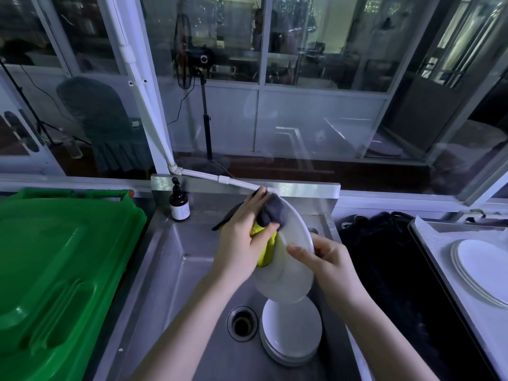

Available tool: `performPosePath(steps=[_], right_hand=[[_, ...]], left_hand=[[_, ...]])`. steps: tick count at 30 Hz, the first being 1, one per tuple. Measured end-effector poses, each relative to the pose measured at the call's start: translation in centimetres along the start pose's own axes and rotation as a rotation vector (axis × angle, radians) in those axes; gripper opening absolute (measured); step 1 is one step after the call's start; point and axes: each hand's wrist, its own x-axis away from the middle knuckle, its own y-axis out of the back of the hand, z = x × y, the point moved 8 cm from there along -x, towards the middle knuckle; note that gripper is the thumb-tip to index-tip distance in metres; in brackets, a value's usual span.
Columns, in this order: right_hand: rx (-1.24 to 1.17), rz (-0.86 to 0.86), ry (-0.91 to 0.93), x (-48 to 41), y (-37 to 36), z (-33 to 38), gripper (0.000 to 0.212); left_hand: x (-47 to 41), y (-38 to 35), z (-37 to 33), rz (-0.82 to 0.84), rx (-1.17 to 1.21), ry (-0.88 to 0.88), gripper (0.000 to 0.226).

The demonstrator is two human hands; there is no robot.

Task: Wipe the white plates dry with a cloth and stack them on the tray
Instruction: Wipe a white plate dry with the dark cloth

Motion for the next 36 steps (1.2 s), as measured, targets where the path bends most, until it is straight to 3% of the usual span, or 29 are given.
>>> performPosePath(steps=[3, 7, 16, 21, 23, 26, 29, 31, 33, 36], right_hand=[[-0.096, 0.001, -0.043, 0.1, 0.6, -0.2, 0.020], [-0.305, -0.020, -0.073, 0.3, 2.2, -0.5, 0.026], [-0.329, -0.061, -0.154, -0.6, 0.9, -2.0, 0.030], [-0.405, -0.117, -0.157, -1.8, 0.9, -1.2, 0.025], [-0.496, -0.156, -0.165, -2.3, 0.7, -1.1, 0.029], [-0.615, -0.226, -0.196, -2.9, 0.3, -1.2, 0.024], [-0.616, -0.252, -0.234, -3.2, -0.5, -1.5, 0.018], [-0.614, -0.247, -0.260, -3.3, -0.7, -1.5, 0.019], [-0.633, -0.248, -0.260, -3.5, -0.3, -1.3, 0.029], [-0.731, -0.254, -0.218, -3.6, 0.6, -0.8, 0.036]], left_hand=[[-0.7, 0.6, 2.0, -0.011, 0.030, 0.148, 0.044], [1.0, 1.6, 6.3, -0.058, 0.121, 0.396, 0.002], [2.1, 0.9, 6.0, -0.073, 0.049, 0.394, 0.030], [2.9, 2.4, 6.4, -0.144, -0.010, 0.401, 0.008], [4.6, 2.4, 6.7, -0.179, -0.018, 0.410, 0.019], [6.7, 1.2, 4.1, -0.143, -0.006, 0.238, 0.047], [7.4, -0.7, 1.2, -0.127, -0.057, -0.010, 0.053], [7.1, -0.9, 0.7, -0.141, -0.067, -0.057, 0.053], [6.9, -0.6, 1.1, -0.127, -0.044, -0.027, 0.056], [6.9, 1.1, 3.4, -0.213, 0.007, 0.208, 0.061]])
